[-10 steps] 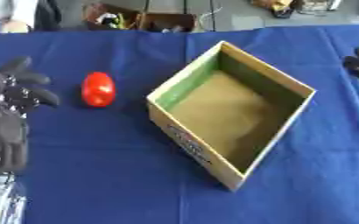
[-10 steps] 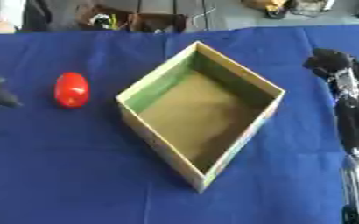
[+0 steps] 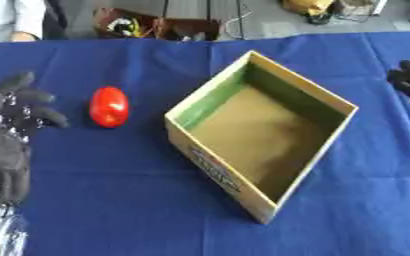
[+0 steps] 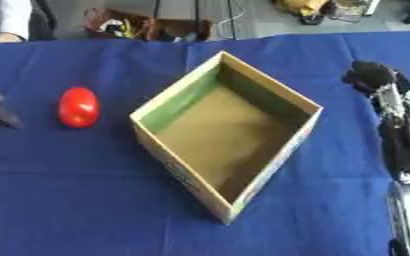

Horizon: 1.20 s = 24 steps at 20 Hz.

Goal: Pick up objects on the table and place them in the box.

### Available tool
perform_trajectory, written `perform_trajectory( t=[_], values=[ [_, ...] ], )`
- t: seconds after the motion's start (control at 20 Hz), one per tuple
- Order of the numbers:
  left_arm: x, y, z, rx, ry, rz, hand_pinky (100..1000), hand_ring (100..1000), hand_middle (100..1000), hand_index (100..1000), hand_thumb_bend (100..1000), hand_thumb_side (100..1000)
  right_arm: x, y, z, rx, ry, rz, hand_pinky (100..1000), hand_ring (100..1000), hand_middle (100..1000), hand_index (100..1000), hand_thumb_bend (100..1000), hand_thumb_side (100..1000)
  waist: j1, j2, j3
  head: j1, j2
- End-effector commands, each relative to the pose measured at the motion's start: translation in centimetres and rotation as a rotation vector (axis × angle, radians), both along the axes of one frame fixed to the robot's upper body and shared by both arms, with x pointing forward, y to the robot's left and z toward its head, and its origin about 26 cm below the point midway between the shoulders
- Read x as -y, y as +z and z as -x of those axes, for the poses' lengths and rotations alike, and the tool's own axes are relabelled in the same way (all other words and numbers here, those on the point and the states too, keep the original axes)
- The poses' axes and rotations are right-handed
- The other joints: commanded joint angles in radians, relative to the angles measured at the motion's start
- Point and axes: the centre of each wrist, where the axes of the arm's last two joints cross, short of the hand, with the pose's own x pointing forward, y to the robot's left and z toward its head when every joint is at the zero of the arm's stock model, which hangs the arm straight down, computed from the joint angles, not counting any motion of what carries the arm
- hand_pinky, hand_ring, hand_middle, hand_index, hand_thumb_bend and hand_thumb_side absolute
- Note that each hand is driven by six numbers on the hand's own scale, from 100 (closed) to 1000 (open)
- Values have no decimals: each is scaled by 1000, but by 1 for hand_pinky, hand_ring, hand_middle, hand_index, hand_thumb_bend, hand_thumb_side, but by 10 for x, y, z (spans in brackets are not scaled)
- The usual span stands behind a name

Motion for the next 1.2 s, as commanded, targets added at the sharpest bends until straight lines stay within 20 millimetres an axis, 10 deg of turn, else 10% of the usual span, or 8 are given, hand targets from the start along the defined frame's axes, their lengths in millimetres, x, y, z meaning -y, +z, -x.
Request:
perform_trajectory(
  t=[0.05,1.2],
  values=[
    [-10,11,1,46,32,-56,529,494,568,820,100,990,2,6,1,15,-6,27,909,858,638,797,100,884,0,-14,0,1,-10],
    [-81,105,0,203,318,-805,704,645,755,961,100,860,5,4,3,38,-30,89,906,858,639,795,100,863,16,44,-48,22,-46]
  ],
)
